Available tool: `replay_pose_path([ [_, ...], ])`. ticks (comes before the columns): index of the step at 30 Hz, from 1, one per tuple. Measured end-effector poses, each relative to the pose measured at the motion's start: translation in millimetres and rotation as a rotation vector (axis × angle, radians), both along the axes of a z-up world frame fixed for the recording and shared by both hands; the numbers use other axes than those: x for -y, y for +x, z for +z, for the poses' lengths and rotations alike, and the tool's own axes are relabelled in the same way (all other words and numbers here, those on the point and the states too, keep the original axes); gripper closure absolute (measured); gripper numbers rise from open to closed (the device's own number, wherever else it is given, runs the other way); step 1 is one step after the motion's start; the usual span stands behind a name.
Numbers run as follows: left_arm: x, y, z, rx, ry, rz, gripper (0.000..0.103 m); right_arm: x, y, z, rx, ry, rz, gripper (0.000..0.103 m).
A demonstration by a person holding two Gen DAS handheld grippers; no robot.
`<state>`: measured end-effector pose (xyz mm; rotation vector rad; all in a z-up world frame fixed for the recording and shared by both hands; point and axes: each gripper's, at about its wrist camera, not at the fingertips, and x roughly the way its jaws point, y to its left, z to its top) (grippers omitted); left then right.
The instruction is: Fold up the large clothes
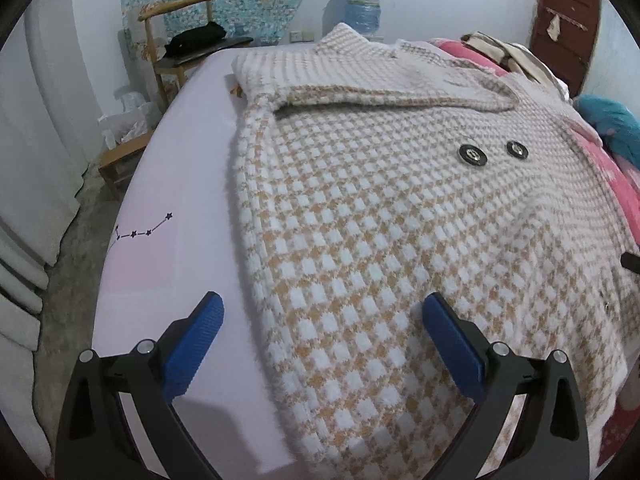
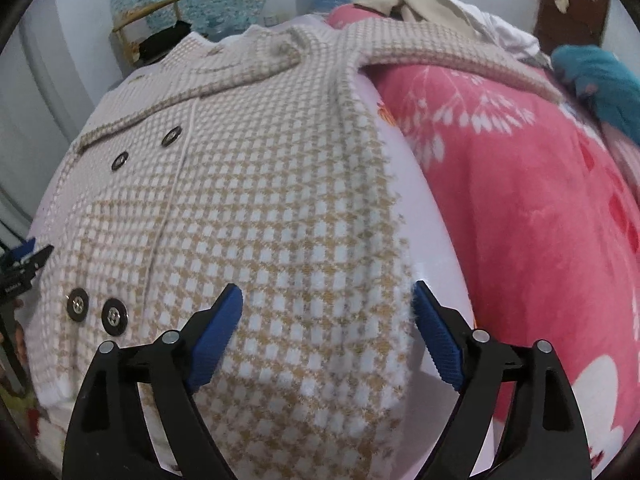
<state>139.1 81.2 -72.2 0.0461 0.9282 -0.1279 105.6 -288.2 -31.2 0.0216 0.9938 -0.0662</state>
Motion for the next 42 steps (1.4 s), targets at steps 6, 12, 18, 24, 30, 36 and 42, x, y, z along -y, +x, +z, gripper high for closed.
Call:
replay_pose_path([
  [6,1,3,1,-0.031,0.011,0.003,0.005,0,-1,-2,0.015,-0.004,0.016,0.018],
  [12,4,3,1,-0.030,0.015,0.013,0.005,9,-6,0,0.021,0.059,0.017,0.018],
  [18,-5,-1,8,-0.076,-0.022,-0.007,0.005,21,-18,4,0.016,0.141,0.009,0.019],
  [24,-15,-54,32,-0.021,-0.128,-0.055,0.005,30,-38,5,0.011,0.219,-0.002,0.022],
  [30,-15,-101,27,-0.061,-0.247,-0.056,0.013,31,-52,5,-0.008,0.270,-0.001,0.029],
  [36,-19,-116,5,-0.169,-0.355,-0.006,0.029,38,-65,4,-0.026,0.348,-0.023,0.040],
  [42,-19,-125,-1,-0.201,-0.479,-0.017,0.045,45,-75,-3,-0.047,0.449,-0.041,0.058],
])
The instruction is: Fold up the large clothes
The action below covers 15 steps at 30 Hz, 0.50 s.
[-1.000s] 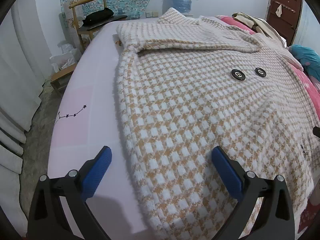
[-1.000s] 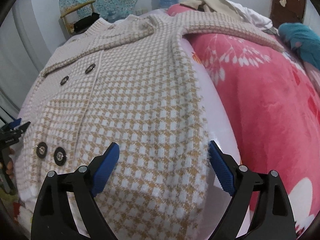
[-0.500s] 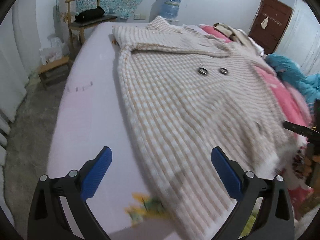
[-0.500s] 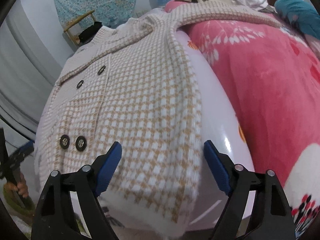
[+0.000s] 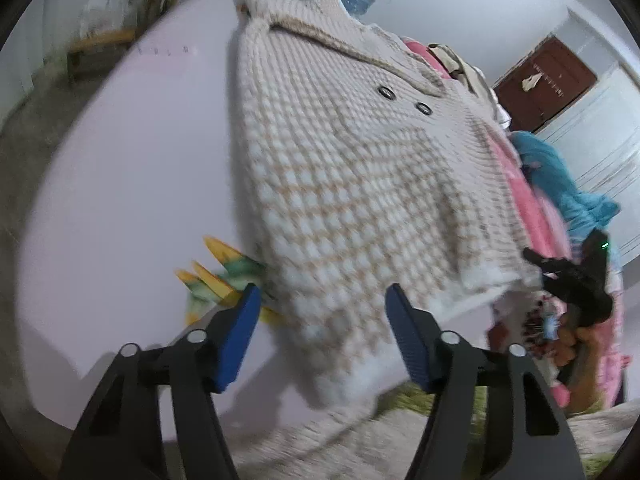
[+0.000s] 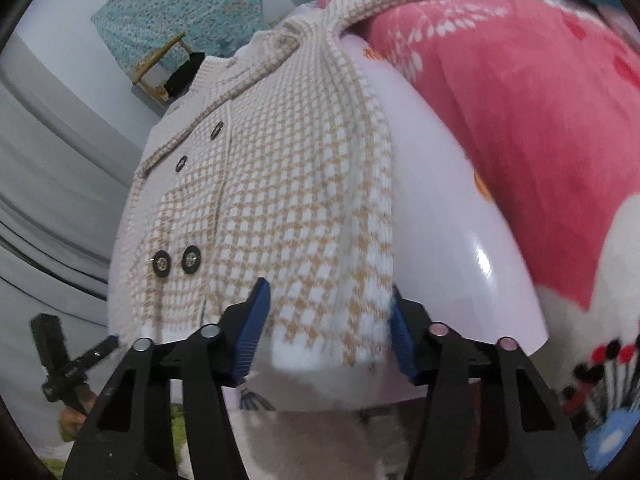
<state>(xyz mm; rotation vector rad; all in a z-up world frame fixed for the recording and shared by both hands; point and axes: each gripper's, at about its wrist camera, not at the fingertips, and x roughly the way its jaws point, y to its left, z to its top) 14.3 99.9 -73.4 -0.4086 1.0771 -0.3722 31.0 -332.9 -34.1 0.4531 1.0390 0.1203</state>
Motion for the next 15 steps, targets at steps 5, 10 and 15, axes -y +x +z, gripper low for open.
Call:
replay_pose_path([
  [5,6,-6,-4,-0.007,-0.036,0.014,0.053,12,-6,-8,-0.017,0.079,-0.032,0.078],
  [10,-2,-2,-10,-0.035,-0.030,0.066,0.091,13,-5,-15,-0.012,0.085,-0.035,0.095],
  [15,-1,-6,14,0.064,0.057,0.021,0.096,8,-14,25,0.098,0.036,-0.012,0.097],
])
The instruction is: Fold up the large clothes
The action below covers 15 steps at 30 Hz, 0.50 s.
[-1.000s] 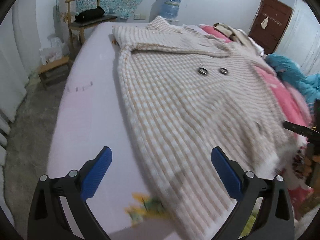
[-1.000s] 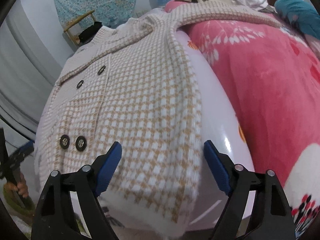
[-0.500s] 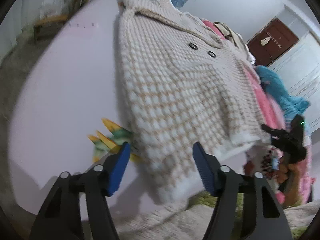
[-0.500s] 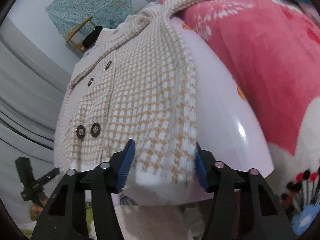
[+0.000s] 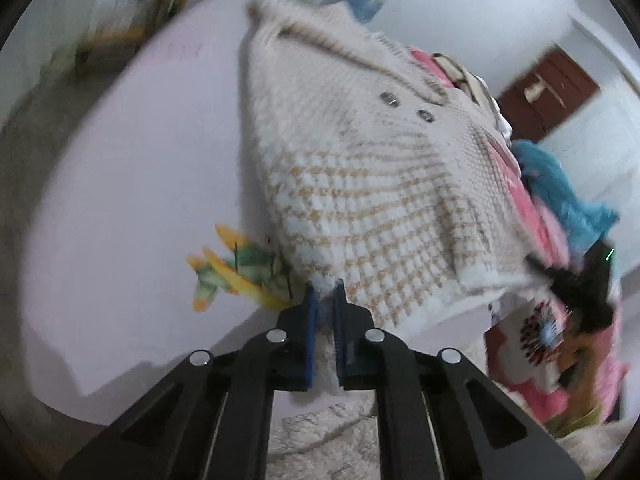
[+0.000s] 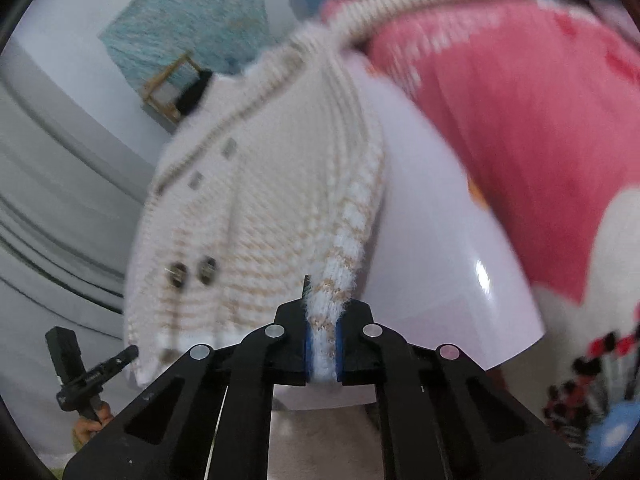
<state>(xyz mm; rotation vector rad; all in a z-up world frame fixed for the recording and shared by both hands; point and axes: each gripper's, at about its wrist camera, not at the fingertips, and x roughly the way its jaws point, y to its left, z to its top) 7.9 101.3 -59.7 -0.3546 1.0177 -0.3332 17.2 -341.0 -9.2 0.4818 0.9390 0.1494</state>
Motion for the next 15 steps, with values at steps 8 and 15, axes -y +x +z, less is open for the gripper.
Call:
replay_pose_path([
  [8,-36,-9,68,0.155,0.122,-0.024,0.096,-19,-36,60,0.105,0.067,0.086,0.098],
  [15,-33,-22,34,-0.040,0.112,-0.112,0.094,-13,-61,12,-0.088,0.025,0.011,0.097],
])
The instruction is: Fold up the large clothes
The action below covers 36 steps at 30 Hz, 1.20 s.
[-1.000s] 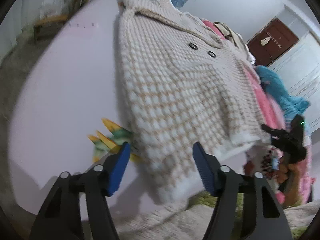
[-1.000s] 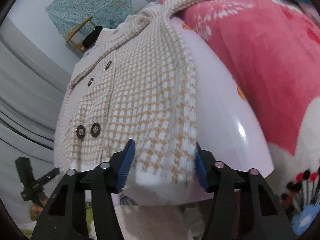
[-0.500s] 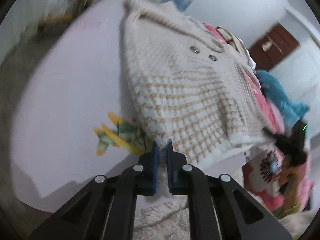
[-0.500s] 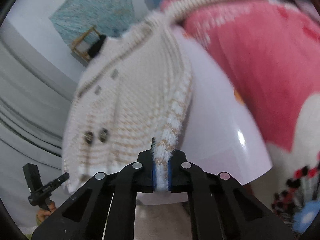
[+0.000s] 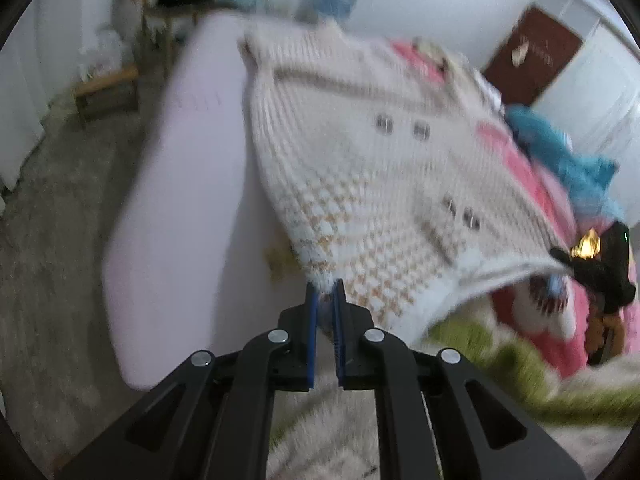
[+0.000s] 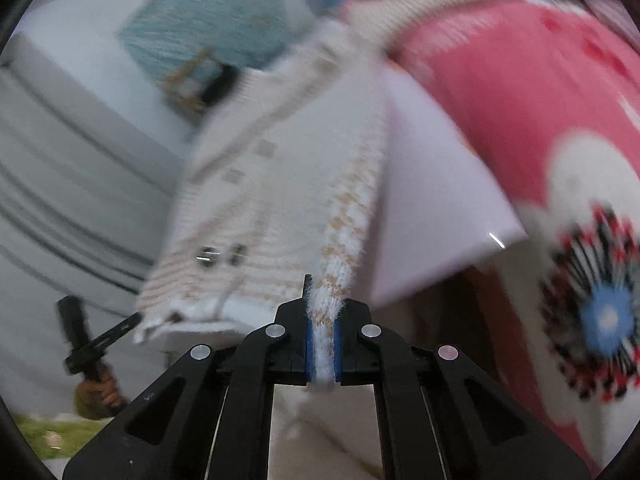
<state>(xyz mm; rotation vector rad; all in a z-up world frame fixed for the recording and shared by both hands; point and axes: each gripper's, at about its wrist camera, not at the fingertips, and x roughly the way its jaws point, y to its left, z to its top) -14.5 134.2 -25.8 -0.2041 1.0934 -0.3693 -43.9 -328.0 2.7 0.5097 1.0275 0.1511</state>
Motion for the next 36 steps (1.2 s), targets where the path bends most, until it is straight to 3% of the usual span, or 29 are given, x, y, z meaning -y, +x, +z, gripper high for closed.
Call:
replay_pose_path([
  [1,4,-1,-8,-0.027,0.009,-0.014,0.092,3,1,-11,-0.044,-0.018,-0.011,0.096],
  [3,12,-1,-27,-0.078,0.102,-0.040,0.090,13,2,-26,-0.116,-0.037,-0.052,0.089],
  [4,10,-1,-28,-0.071,0.132,-0.043,0.078,16,3,-28,-0.139,-0.065,-0.065,0.088],
  [5,7,0,-25,-0.058,0.142,-0.037,0.073,20,3,-22,-0.142,-0.130,-0.078,0.082],
  [8,-8,6,-3,0.016,0.153,-0.004,0.070,24,1,11,-0.085,-0.320,-0.101,0.073],
  [10,-12,17,15,0.085,0.131,0.016,0.070,22,8,32,-0.022,-0.376,-0.098,0.072],
  [13,3,40,28,0.160,0.090,-0.001,0.070,1,33,43,0.058,-0.347,-0.032,0.072],
  [16,46,86,32,0.226,0.041,-0.084,0.070,-49,79,38,0.114,-0.263,0.116,0.072],
  [21,91,142,3,0.209,0.230,-0.122,0.070,-151,155,24,0.175,-0.202,0.407,0.080],
  [25,81,171,-22,0.140,0.286,-0.084,0.070,-199,201,1,0.134,-0.193,0.508,0.088],
  [28,76,171,-22,0.159,0.271,-0.094,0.070,-205,224,-26,0.050,-0.205,0.523,0.092],
  [34,73,166,-25,0.197,0.283,-0.136,0.070,-185,200,-38,-0.042,-0.169,0.549,0.093],
  [36,71,168,-25,0.206,0.278,-0.142,0.070,-182,189,-40,-0.079,-0.204,0.558,0.093],
])
